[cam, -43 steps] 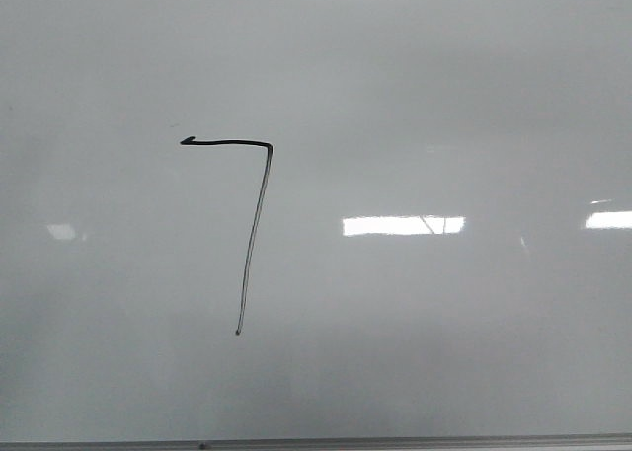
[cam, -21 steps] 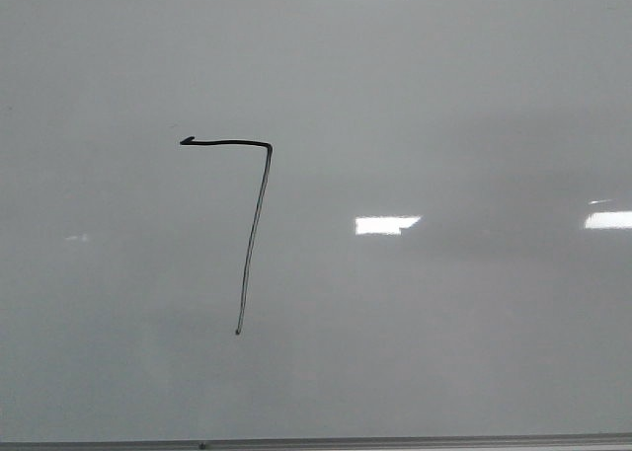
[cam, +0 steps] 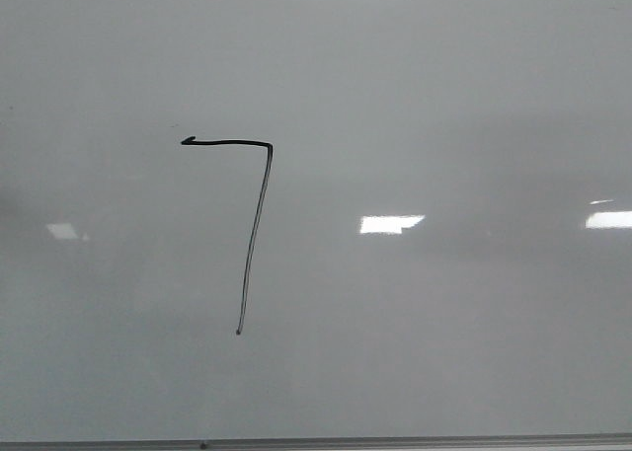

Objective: Write number 7 on whiteboard

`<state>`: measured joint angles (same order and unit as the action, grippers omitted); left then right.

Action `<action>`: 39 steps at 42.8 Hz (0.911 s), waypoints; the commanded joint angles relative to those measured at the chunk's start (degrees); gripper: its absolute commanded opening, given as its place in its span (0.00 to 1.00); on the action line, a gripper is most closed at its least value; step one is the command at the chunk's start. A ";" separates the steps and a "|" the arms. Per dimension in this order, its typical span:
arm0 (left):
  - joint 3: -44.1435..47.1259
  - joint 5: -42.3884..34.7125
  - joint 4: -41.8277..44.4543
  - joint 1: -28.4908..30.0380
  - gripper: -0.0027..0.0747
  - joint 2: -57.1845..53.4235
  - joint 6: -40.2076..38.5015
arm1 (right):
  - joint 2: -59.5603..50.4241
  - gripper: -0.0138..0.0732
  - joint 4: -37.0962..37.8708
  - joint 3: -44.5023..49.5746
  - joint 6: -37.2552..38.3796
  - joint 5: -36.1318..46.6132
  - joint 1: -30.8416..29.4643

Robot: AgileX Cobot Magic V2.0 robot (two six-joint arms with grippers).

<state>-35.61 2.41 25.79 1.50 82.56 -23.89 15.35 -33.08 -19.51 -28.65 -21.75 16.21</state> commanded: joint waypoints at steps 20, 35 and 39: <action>-3.34 -1.58 -0.70 0.25 0.48 0.52 -0.31 | 0.38 0.08 -1.06 -1.46 0.08 3.75 -0.37; -1.68 1.46 -0.28 -0.64 0.51 -12.47 -0.31 | 0.38 0.08 -1.06 -1.46 0.08 3.82 -0.37; 0.34 1.46 -0.03 -2.32 0.51 -19.10 -0.20 | 0.38 0.08 -1.06 -1.46 0.08 3.82 -0.37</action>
<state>-35.22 6.18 25.71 0.56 69.36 -23.89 15.35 -33.08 -19.42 -28.65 -21.68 16.21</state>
